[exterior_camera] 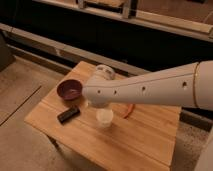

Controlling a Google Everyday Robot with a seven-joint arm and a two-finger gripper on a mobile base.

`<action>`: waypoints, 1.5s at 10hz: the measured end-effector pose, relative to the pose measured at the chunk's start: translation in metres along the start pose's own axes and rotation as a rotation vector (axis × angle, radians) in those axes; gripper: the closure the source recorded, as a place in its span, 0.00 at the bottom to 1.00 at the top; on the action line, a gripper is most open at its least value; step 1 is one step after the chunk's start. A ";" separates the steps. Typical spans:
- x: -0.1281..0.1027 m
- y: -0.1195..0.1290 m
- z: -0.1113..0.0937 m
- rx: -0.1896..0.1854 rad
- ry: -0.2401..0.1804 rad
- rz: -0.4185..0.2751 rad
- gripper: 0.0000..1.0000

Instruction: Pick up the ceramic cup

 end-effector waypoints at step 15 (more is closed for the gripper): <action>0.015 0.006 0.031 0.019 0.139 -0.024 0.38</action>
